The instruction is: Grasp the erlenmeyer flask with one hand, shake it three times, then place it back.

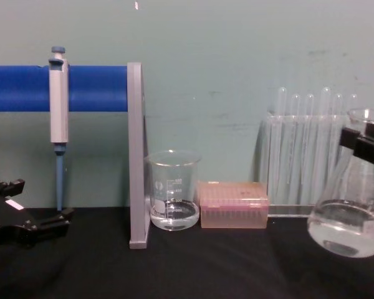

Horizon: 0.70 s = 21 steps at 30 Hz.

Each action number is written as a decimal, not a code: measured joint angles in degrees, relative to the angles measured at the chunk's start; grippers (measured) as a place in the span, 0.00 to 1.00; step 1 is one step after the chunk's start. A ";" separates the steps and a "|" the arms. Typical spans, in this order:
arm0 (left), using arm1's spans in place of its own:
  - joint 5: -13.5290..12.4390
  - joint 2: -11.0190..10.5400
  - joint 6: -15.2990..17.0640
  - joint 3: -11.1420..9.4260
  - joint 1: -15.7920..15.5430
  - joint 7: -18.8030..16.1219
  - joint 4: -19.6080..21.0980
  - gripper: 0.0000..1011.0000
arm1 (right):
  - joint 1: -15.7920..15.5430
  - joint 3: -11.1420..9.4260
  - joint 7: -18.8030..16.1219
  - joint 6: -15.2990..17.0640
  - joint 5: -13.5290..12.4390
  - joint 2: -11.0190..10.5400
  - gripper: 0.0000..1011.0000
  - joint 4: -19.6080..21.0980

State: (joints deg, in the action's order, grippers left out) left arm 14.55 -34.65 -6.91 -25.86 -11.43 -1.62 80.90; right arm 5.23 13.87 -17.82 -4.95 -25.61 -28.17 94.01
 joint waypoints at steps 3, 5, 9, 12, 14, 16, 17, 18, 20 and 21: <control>0.00 0.00 0.00 0.00 0.00 0.00 0.00 0.99 | -0.61 -0.79 0.19 0.11 0.26 0.15 0.45 0.29; 0.00 0.00 0.00 0.00 0.00 0.00 0.00 0.99 | -0.81 -1.06 0.18 0.17 0.41 0.29 0.45 0.34; 0.00 0.00 0.00 0.00 0.00 0.00 0.00 0.99 | -0.60 -1.26 -0.51 0.36 0.78 0.87 0.45 0.10; 0.00 0.00 0.00 0.00 0.00 0.00 0.00 0.99 | -0.03 -1.08 -1.38 0.54 1.06 1.45 0.45 -0.50; 0.00 0.00 0.00 0.00 0.00 0.00 0.00 0.99 | 0.59 -0.77 -2.29 0.70 1.21 1.98 0.45 -1.05; 0.00 0.00 0.00 0.00 0.00 0.00 0.00 0.99 | 1.05 -0.54 -2.89 0.73 1.30 2.33 0.45 -1.45; 0.00 0.00 0.00 0.00 0.00 0.00 0.00 0.99 | 1.25 -0.42 -3.12 0.76 1.35 2.48 0.45 -1.62; 0.00 0.00 0.00 0.00 0.00 0.00 0.00 0.99 | 1.77 -0.11 -3.75 0.83 1.40 2.81 0.45 -2.10; 0.00 0.00 0.00 0.00 0.00 0.00 0.00 0.99 | 2.36 0.33 -4.43 0.90 1.44 3.12 0.45 -2.63; 0.00 0.00 0.00 0.00 0.00 0.00 0.00 0.99 | 2.64 0.55 -4.75 0.94 1.46 3.26 0.45 -2.86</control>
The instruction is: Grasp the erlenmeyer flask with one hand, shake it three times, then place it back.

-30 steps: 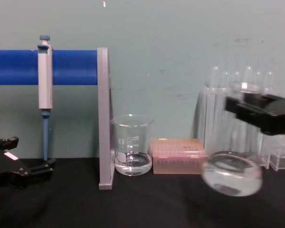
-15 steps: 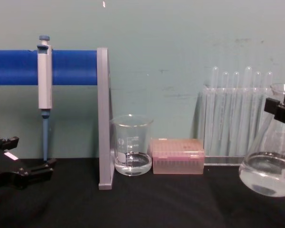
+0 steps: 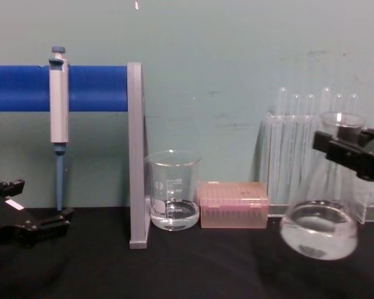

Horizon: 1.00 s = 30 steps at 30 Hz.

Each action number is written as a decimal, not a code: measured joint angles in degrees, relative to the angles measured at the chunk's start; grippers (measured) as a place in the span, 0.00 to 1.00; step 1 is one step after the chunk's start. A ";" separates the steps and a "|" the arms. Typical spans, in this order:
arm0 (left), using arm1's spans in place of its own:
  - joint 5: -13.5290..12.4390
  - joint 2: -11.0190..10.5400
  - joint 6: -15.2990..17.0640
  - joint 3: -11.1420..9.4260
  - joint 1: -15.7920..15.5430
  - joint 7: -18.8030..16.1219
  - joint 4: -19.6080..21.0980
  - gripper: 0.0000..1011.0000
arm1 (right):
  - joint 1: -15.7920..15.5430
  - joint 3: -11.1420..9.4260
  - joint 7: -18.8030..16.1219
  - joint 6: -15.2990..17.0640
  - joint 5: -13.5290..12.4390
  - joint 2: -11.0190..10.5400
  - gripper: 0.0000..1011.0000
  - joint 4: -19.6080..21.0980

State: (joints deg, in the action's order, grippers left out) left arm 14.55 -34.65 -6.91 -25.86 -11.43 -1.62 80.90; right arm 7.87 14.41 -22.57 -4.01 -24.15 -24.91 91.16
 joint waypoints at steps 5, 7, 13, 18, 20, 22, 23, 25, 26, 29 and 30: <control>0.00 0.00 0.00 0.00 0.00 0.00 0.00 0.99 | 2.31 2.07 -2.44 0.04 0.07 1.07 0.45 -1.86; 0.00 0.00 0.00 0.00 0.00 0.00 0.00 0.99 | 3.37 3.17 -3.56 0.01 0.06 1.55 0.45 -2.72; 0.00 0.00 0.00 0.00 0.00 0.00 0.00 0.99 | 5.51 5.88 -5.95 -0.05 -0.10 2.56 0.45 -4.28; 0.00 0.00 0.00 0.00 0.00 0.00 0.00 0.99 | 7.20 8.72 -8.20 -0.02 -0.60 3.32 0.45 -5.61; 0.00 0.00 0.00 0.00 0.00 0.00 0.00 0.99 | 7.66 9.50 -8.88 0.04 -0.80 3.53 0.45 -6.03; 0.00 0.00 0.00 0.00 0.00 0.00 0.00 0.99 | 8.26 10.55 -9.64 0.08 -1.08 3.80 0.45 -6.61; 0.00 0.00 0.00 0.00 0.00 0.00 0.00 0.99 | 8.44 10.90 -9.89 0.09 -1.16 3.88 0.45 -6.77; 0.00 0.00 0.00 0.00 0.00 0.00 0.00 0.99 | 8.97 11.81 -10.53 0.09 -1.42 4.04 0.45 -7.20; 0.00 0.00 0.00 0.00 0.00 0.00 0.00 0.99 | 9.12 12.07 -10.71 0.10 -1.51 4.07 0.45 -7.32; 0.00 0.00 0.00 0.00 0.00 0.00 0.00 0.99 | 9.66 13.01 -11.26 0.08 -1.78 4.16 0.45 -7.80; 0.00 0.00 0.00 0.00 0.00 0.00 0.00 0.99 | 9.80 13.25 -11.37 0.08 -1.86 4.19 0.45 -7.94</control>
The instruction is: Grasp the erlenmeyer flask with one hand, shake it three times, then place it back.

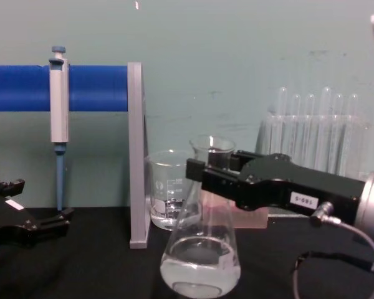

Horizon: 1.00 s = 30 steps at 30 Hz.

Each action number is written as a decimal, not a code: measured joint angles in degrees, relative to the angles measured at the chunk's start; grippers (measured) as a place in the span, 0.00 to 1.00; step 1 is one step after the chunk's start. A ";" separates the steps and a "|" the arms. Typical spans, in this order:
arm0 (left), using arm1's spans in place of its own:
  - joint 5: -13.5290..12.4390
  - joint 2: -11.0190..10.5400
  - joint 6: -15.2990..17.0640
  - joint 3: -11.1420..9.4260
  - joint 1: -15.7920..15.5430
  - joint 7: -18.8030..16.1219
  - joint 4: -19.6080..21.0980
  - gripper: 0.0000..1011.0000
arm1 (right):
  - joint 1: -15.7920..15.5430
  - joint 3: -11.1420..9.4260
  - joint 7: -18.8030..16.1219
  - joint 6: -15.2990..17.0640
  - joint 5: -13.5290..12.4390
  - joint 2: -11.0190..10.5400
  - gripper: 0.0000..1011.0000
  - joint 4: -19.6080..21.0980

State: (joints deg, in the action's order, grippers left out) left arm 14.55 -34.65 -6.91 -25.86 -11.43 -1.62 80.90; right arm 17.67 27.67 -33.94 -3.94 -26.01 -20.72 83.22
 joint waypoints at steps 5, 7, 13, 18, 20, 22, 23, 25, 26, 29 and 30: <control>0.00 0.00 0.00 0.00 0.00 0.00 0.00 0.99 | 0.51 0.85 -0.24 -0.06 -0.46 -0.10 0.45 -0.44; 0.00 0.00 0.00 0.00 0.00 0.00 0.00 0.99 | 0.65 1.09 -0.26 -0.11 -0.60 -0.18 0.45 -0.59; 0.00 0.00 0.00 0.00 0.00 0.00 0.00 0.99 | 1.09 1.58 -0.28 -0.17 -0.83 -0.46 0.45 -0.79; 0.00 0.00 0.00 0.00 0.00 0.00 0.00 0.99 | 1.44 1.95 -0.33 -0.29 -0.97 -0.48 0.45 -1.15; 0.00 0.00 0.00 0.00 0.00 0.00 0.00 0.99 | 1.55 2.09 -0.33 -0.32 -1.00 -0.47 0.45 -1.25; 0.00 0.00 0.00 0.00 0.00 0.00 0.00 0.99 | 1.65 2.16 -0.33 -0.35 -1.04 -0.46 0.45 -1.36; 0.00 0.00 0.00 0.00 0.00 0.00 0.00 0.99 | 1.74 2.24 -0.33 -0.37 -1.05 -0.45 0.45 -1.43; 0.00 0.00 0.00 0.00 0.00 0.00 0.00 0.99 | 1.91 2.38 -0.37 -0.40 -1.06 -0.43 0.45 -1.63; 0.00 0.00 0.00 0.00 0.00 0.00 0.00 0.99 | 1.98 2.44 -0.39 -0.42 -1.06 -0.42 0.45 -1.72; 0.00 0.00 0.00 0.00 0.00 0.00 0.00 0.99 | 2.20 2.68 -0.51 -0.52 -1.06 -0.34 0.45 -2.10; 0.00 0.00 0.00 0.00 0.00 0.00 0.00 0.99 | 2.24 2.74 -0.56 -0.52 -1.06 -0.34 0.45 -2.18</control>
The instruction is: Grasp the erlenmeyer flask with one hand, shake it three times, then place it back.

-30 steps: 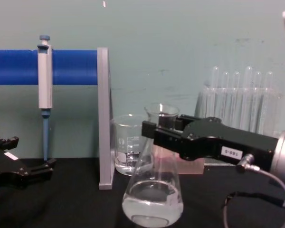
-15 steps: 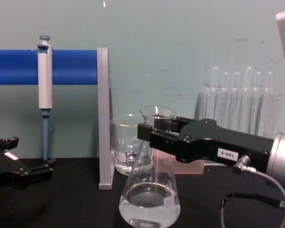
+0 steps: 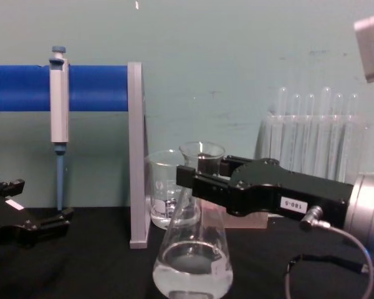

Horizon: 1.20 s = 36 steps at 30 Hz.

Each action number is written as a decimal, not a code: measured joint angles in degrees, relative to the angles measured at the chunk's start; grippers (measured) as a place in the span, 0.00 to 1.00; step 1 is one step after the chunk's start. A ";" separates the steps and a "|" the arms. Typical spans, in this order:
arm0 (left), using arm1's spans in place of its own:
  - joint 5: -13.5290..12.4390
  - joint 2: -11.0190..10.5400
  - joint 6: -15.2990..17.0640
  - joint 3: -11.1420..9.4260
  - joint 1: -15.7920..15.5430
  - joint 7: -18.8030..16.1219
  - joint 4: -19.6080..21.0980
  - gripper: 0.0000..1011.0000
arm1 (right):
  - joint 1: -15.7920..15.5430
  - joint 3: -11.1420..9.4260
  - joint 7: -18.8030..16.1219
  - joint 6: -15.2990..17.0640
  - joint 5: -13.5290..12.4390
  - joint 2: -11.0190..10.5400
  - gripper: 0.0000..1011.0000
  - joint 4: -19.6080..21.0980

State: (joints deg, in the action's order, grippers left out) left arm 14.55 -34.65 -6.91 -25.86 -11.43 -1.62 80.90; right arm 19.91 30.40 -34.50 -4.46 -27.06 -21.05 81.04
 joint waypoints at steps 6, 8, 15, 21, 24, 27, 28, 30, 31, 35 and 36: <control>0.00 0.00 0.00 0.00 0.00 0.00 0.00 0.99 | 0.16 0.34 -0.22 -0.03 0.10 -0.03 0.45 -0.65; 0.00 0.00 0.00 0.00 0.00 0.00 0.00 0.99 | 0.22 0.43 -0.26 -0.04 0.17 -0.03 0.45 -0.98; 0.00 0.00 0.00 0.00 0.00 0.00 0.00 0.99 | 0.28 0.63 -0.43 -0.10 0.24 -0.02 0.45 -1.80; 0.00 0.00 0.00 0.00 0.00 0.00 0.00 0.99 | 0.54 0.92 -0.68 -0.10 0.38 0.16 0.45 -2.97; 0.00 0.00 0.00 0.00 0.00 0.00 0.00 0.99 | 0.72 1.15 -0.74 -0.12 0.55 0.45 0.45 -3.88; 0.00 0.00 0.00 0.00 0.00 0.00 0.00 0.99 | 0.94 1.39 -0.85 -0.19 0.77 0.79 0.45 -5.05; 0.00 0.00 0.00 0.00 0.00 0.00 0.00 0.99 | 0.94 1.39 -0.85 -0.19 0.77 0.79 0.45 -5.05; 0.00 0.00 0.00 0.00 0.00 0.00 0.00 0.99 | 1.06 1.50 -0.95 -0.23 0.89 0.97 0.45 -5.69; 0.00 0.00 0.00 0.00 0.00 0.00 0.00 0.99 | 1.10 1.53 -0.99 -0.25 0.92 1.03 0.45 -5.88; 0.00 0.00 0.00 0.00 0.00 0.00 0.00 0.99 | 1.29 1.66 -1.20 -0.34 1.10 1.33 0.45 -6.97; 0.00 0.00 0.00 0.00 0.00 0.00 0.00 0.99 | 1.32 1.66 -1.22 -0.34 1.12 1.37 0.45 -7.14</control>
State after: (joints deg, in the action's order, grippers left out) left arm 14.55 -34.65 -6.91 -25.86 -11.43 -1.62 80.90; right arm 21.23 32.07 -35.71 -4.80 -25.95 -19.68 73.89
